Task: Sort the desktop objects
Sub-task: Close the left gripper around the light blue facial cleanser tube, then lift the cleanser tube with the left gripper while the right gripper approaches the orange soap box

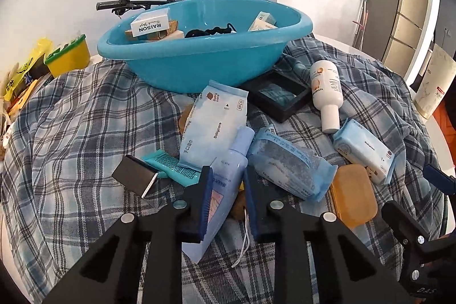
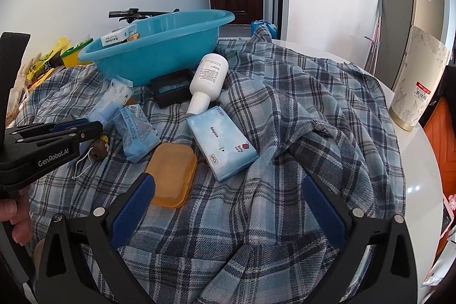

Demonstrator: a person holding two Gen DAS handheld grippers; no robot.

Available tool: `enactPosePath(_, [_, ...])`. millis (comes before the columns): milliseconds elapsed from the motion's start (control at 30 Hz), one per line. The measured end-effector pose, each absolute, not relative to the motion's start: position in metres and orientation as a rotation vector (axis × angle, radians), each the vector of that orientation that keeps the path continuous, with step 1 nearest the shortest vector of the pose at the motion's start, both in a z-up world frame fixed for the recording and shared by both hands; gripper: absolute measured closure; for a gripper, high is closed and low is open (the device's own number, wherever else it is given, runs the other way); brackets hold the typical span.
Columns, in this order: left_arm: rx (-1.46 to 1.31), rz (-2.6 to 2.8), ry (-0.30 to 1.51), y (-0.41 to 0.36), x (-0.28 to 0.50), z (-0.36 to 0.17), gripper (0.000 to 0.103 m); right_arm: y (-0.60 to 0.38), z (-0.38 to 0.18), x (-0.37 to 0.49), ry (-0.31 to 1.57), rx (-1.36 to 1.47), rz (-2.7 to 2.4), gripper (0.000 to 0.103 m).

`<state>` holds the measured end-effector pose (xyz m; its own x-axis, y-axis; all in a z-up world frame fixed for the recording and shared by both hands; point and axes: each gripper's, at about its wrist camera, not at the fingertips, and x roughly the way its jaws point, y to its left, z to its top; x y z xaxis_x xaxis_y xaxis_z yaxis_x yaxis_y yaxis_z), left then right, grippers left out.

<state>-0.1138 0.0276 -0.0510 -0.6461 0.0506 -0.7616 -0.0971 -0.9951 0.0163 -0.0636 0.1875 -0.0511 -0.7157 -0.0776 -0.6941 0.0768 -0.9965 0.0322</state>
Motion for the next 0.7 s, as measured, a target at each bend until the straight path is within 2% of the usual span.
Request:
enactPosePath(67, [-1.278, 2.773, 0.076, 0.027, -0.11, -0.05, 0.085, 0.188, -0.051, -0.064, -0.004, 1.146, -2.835, 0.0])
enactPosePath(433, [-1.312, 2.764, 0.036, 0.019, -0.101, -0.051, 0.085, 0.192, -0.053, -0.065, -0.044, 1.161, -2.825, 0.0])
enactPosePath(567, [-1.321, 2.757, 0.055, 0.018, -0.1, -0.053, 0.082, 0.19, -0.053, -0.065, -0.03, 1.161, -2.831, 0.0])
enactPosePath(600, [-1.322, 2.757, 0.064, 0.018, -0.1, -0.053, 0.068, 0.189, -0.053, -0.065, -0.026, 1.163, -2.832, 0.0])
enactPosePath(633, [-1.318, 2.761, 0.075, 0.019, -0.101, -0.053, 0.048, 0.189, -0.053, -0.065, -0.022, 1.164, -2.832, 0.0])
enactPosePath(700, [-1.294, 2.762, 0.086, 0.02, -0.101, -0.052, 0.029, 0.188, -0.053, -0.065, -0.015, 1.165, -2.831, 0.0])
